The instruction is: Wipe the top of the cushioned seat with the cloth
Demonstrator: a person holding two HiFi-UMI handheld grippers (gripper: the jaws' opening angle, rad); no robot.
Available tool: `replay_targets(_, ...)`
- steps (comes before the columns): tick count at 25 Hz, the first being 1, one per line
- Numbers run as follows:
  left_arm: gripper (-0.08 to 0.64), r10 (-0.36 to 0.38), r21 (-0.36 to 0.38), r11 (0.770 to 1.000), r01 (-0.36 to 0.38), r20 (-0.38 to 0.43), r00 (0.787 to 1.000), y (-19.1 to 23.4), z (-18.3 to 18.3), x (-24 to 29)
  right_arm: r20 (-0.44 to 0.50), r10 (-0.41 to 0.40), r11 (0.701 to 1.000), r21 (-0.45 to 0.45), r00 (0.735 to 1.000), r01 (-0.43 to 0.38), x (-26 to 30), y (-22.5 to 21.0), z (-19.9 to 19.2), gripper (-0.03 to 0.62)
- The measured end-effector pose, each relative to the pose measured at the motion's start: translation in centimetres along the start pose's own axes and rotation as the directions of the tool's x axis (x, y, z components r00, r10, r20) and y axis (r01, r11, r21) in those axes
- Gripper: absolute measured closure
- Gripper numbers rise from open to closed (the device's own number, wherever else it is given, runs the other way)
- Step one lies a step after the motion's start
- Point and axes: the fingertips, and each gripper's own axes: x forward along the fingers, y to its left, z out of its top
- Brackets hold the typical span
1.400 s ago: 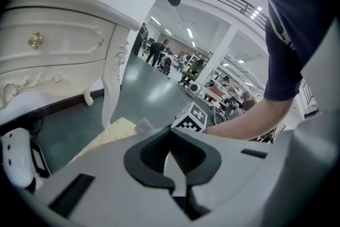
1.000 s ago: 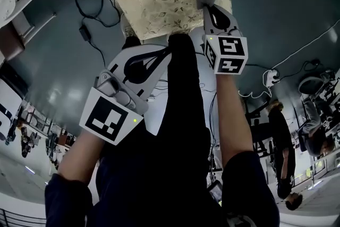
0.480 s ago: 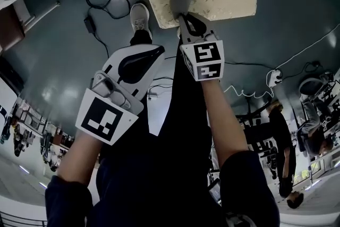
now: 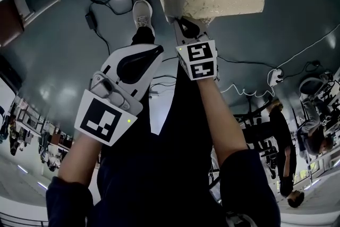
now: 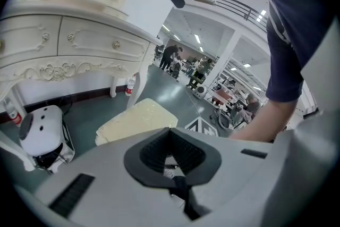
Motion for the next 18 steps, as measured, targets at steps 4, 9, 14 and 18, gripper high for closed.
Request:
replay_targets(4,0.554,0.002,-0.005,1.000,-0.002,-0.002,1.000,-0.6,0.3,0.5,-0.001,-0.010,1.000,0.007,1.000,0.010,-0.6,-0.9,-0.6,0.552)
replay_targets(9,0.554,-0.022,0.009,1.000,0.022,-0.012,1.000,-2.0,1.5,2.5,0.002,-0.006,1.000,0.000,1.000,0.006,-1.9,-2.5,-0.7,0.552)
replay_targets(14,0.554,-0.047,0.024,0.999,0.048,-0.032,0.998,-3.2,2.7,5.0,0.004,-0.002,1.000,0.021,1.000,0.002,-3.0,-4.4,-0.9,0.552)
replay_targets(18,0.554,-0.069,0.037,0.997,0.071,-0.049,0.996,-4.1,3.7,7.1,0.007,-0.022,0.999,0.047,1.000,0.021,-4.0,-7.1,-1.3,0.552)
